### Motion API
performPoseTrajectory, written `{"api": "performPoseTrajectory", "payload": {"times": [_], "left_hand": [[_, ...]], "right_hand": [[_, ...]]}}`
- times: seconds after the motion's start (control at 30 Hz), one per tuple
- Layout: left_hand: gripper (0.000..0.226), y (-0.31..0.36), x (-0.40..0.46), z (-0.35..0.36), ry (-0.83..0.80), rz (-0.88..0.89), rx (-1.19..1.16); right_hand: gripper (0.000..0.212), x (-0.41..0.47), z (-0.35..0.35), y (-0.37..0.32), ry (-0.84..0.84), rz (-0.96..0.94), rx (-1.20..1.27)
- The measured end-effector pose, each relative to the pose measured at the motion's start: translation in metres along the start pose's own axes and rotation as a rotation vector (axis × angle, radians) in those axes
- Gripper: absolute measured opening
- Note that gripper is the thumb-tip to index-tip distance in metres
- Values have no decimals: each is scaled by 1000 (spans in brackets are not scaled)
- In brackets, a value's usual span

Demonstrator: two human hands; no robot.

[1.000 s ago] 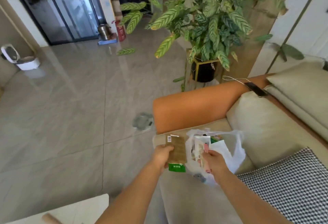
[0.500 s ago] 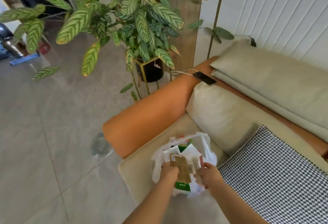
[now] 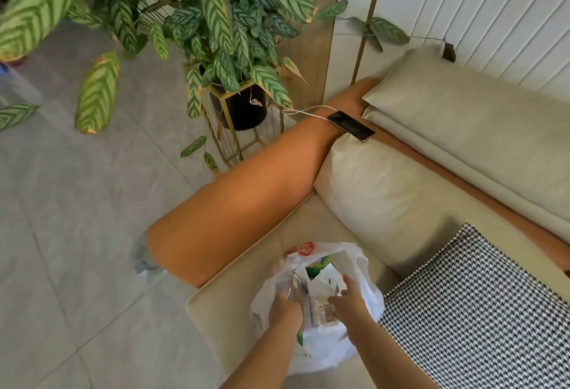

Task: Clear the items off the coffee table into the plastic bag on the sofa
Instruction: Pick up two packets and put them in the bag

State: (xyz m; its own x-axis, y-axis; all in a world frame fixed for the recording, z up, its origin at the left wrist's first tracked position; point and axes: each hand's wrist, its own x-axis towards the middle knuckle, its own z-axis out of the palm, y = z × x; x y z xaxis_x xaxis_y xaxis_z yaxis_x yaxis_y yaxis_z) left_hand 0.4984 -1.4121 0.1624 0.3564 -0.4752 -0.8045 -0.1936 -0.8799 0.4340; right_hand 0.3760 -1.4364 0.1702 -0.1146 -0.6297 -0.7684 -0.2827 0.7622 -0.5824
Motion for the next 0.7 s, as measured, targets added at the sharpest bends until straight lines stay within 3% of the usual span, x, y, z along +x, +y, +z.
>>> {"api": "performPoseTrajectory", "payload": {"times": [0.37,0.47,0.53,0.7], "left_hand": [[41,6,-68,-10,14,56,-16],[36,-4,-91,-9,46,84,-58],[32,-23,-102,-8,56,143,1],[24,-76,-153,-22,112,207,12]], "right_hand": [[43,-30,-21,9,-87,-75,-130],[34,-37,-24,20,-124,-175,-238],[14,-60,-23,20,-150,-267,-417],[14,-114,-8,34,-306,-481,-634]]}}
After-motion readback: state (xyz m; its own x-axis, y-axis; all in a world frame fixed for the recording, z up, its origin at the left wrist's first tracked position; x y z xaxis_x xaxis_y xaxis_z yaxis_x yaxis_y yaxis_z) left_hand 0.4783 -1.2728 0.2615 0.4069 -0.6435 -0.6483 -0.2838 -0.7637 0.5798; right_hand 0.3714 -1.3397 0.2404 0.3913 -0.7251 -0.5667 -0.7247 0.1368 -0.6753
